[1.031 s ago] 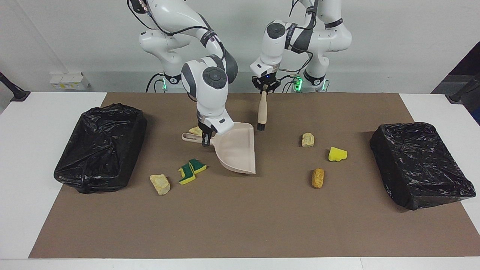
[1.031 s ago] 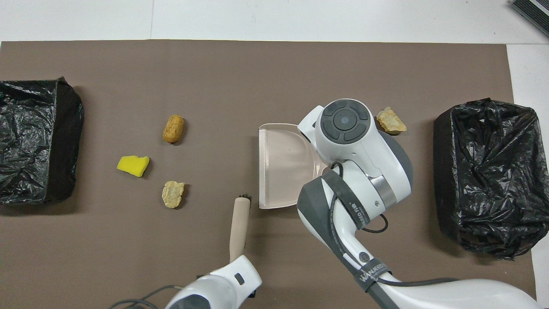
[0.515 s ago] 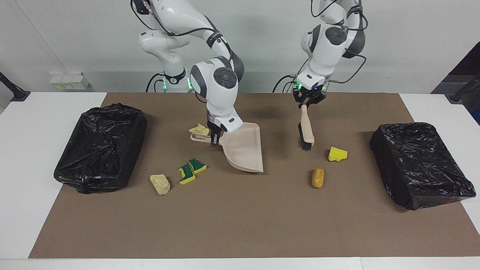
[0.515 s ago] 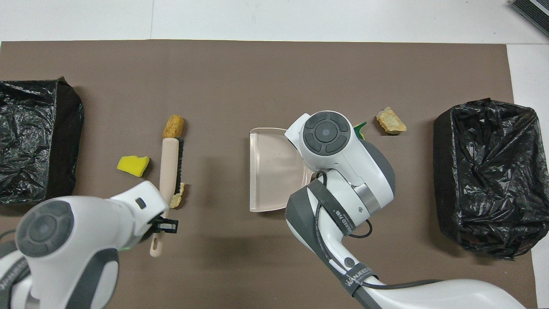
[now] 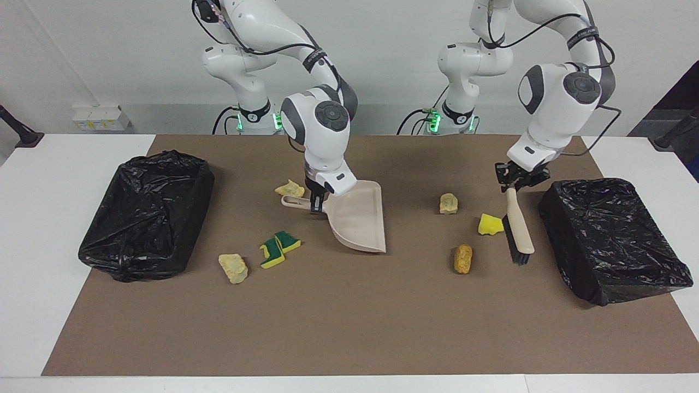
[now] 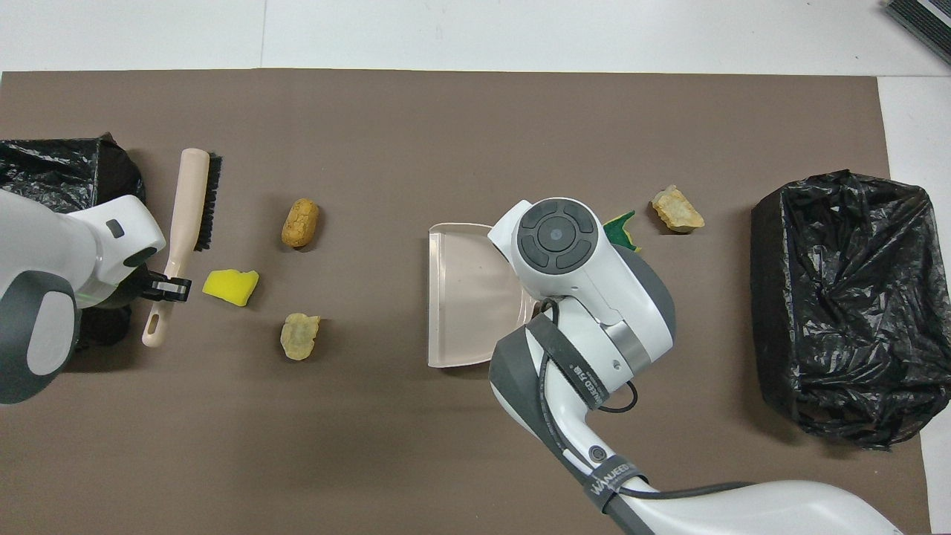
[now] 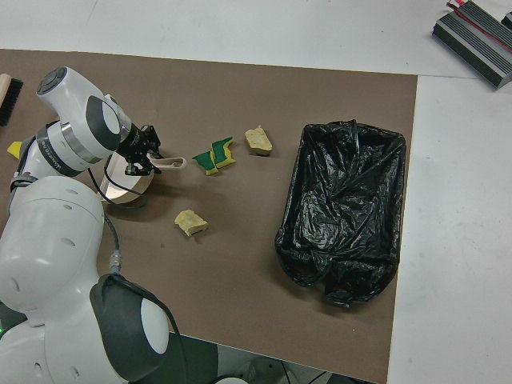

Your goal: Sweep and dump trash in bin

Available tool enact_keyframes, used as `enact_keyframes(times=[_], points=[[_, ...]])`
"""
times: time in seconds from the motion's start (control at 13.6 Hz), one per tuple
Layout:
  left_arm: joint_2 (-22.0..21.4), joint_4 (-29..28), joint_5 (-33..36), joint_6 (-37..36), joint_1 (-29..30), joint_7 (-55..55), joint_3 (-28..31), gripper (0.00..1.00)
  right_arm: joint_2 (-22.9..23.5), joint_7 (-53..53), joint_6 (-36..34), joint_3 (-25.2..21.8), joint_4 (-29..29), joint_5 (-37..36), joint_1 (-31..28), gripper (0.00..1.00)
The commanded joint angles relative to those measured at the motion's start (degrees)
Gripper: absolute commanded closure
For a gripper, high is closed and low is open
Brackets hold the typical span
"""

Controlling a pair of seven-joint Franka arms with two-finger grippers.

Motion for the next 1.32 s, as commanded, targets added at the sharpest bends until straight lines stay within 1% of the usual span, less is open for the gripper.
enact_keyframes(times=[0.0,0.07,0.15,0.29,0.37,0.44,0.59,0.66,0.81,0.88,1.03,1.18,1.25], points=[[5.86,5.14,2.17,-2.01,-1.95,1.80,3.79,1.00,0.30,3.19,2.37,0.30,-1.22,-0.49,0.69,1.00],[5.52,3.74,2.26,-2.10,-1.51,1.89,4.33,1.00,0.48,3.28,3.95,0.30,-1.83,-0.49,0.78,1.00],[4.82,1.12,2.26,-2.10,-1.60,1.80,4.68,1.00,1.26,4.59,4.74,0.30,-1.75,-0.40,1.74,1.00],[3.15,-3.10,2.35,-2.10,-1.51,1.62,4.68,1.00,2.32,8.97,5.01,0.30,-1.48,-1.10,3.32,1.00],[2.09,-4.60,2.35,-2.10,-1.60,1.62,4.60,1.00,2.32,8.99,4.41,0.21,-1.48,-1.28,3.50,1.00],[1.65,-5.32,2.35,-2.71,-1.95,1.62,4.59,1.00,2.32,8.65,3.88,0.21,-1.57,-1.45,3.50,1.00],[0.33,-6.37,2.26,-6.39,-2.91,1.36,3.81,1.00,2.24,8.56,1.69,0.21,-1.13,-4.17,3.42,1.00],[-0.11,-7.16,2.26,-7.10,-4.40,-0.73,3.63,1.00,2.15,8.56,1.42,0.21,-1.22,-4.27,3.24,1.00],[-1.08,-8.66,2.09,-6.50,-6.60,-8.27,2.23,1.00,2.15,8.56,1.24,0.21,-1.22,-4.53,3.33,1.00],[-1.25,-8.84,1.56,-6.84,-6.70,-10.66,0.22,1.00,2.06,8.56,1.24,0.21,-1.31,-4.53,3.33,1.00],[-2.74,-10.94,0.25,-6.85,-6.70,-17.59,-3.47,1.00,2.06,8.56,1.24,0.21,-1.39,-4.53,3.24,1.00],[-2.23,-9.81,-3.61,-6.85,-6.78,-23.66,-7.08,1.00,2.06,8.56,1.33,0.21,-1.39,-4.53,3.24,1.00],[-1.87,-8.15,-4.06,-7.63,-6.78,-27.60,-8.66,1.00,2.06,8.56,1.33,0.21,-1.39,-4.53,3.24,1.00]])
